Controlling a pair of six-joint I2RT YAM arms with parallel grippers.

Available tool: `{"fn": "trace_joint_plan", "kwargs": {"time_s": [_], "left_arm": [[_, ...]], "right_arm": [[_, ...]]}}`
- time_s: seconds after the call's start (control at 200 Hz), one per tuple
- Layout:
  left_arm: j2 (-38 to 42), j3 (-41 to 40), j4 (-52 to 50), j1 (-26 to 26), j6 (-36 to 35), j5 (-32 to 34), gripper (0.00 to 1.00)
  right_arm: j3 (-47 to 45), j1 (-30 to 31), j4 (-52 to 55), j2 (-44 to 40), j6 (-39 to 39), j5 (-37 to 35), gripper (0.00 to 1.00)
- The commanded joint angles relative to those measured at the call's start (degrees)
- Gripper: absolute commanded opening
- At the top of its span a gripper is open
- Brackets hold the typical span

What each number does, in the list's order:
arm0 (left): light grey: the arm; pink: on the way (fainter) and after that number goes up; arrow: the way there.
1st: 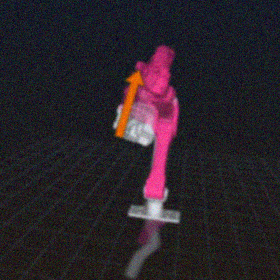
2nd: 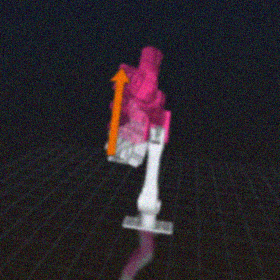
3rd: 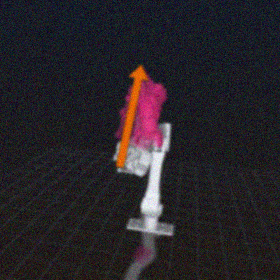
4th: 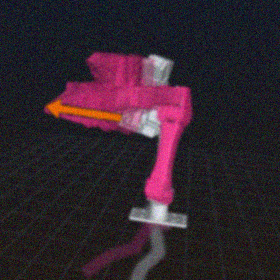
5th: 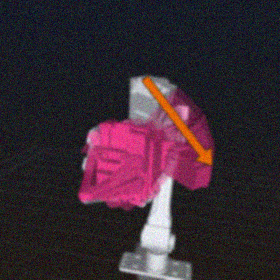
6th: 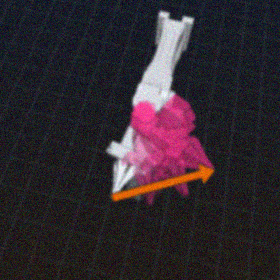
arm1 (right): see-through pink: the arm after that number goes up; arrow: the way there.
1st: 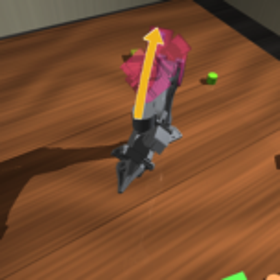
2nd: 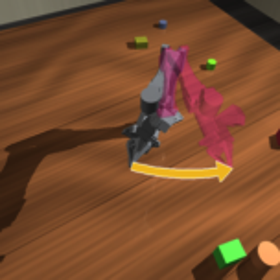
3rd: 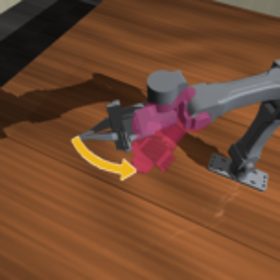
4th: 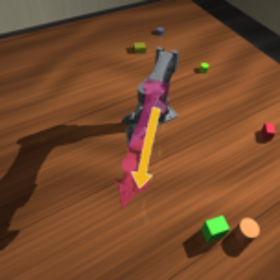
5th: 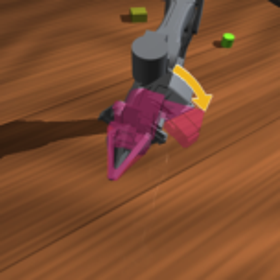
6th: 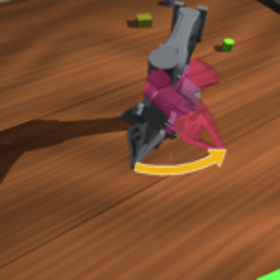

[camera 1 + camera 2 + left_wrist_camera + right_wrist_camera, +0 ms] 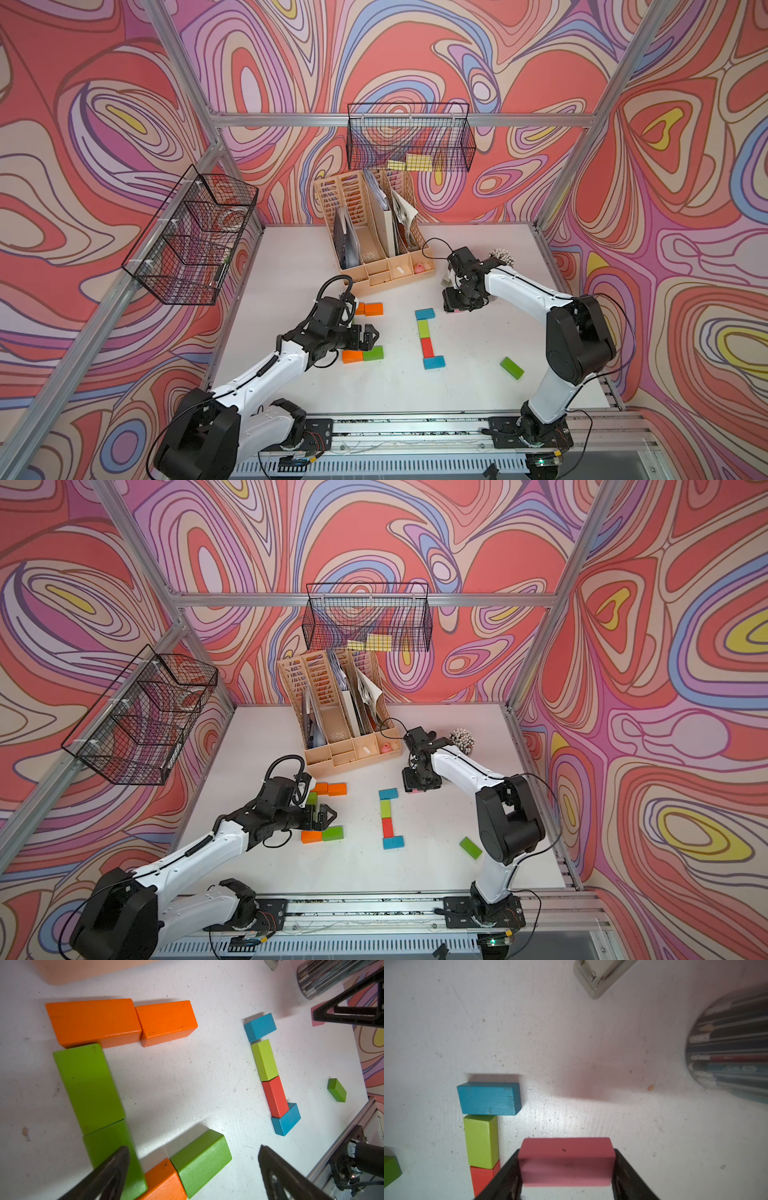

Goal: Assemble the letter c with building blocks
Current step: Place the building block at the center of the board.

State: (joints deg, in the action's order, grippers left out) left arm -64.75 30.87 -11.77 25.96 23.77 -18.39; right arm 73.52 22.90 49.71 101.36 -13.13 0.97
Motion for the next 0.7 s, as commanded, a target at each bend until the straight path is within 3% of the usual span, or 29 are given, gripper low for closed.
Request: {"fn": "trace_joint_plan", "kwargs": {"time_s": [0.0,0.696], "left_arm": [[-0.7,1.6,0.6,0.4,-0.9,-0.6,0.99],[0.2,1.3,0.8,0.3,-0.7,-1.1,0.99]], "right_arm": [[1.3,-0.1,-1.4,2.2,1.3,0.7,0.57],[2.1,-0.1,-7.0,8.3,-0.9,4.0,0.59]]}}
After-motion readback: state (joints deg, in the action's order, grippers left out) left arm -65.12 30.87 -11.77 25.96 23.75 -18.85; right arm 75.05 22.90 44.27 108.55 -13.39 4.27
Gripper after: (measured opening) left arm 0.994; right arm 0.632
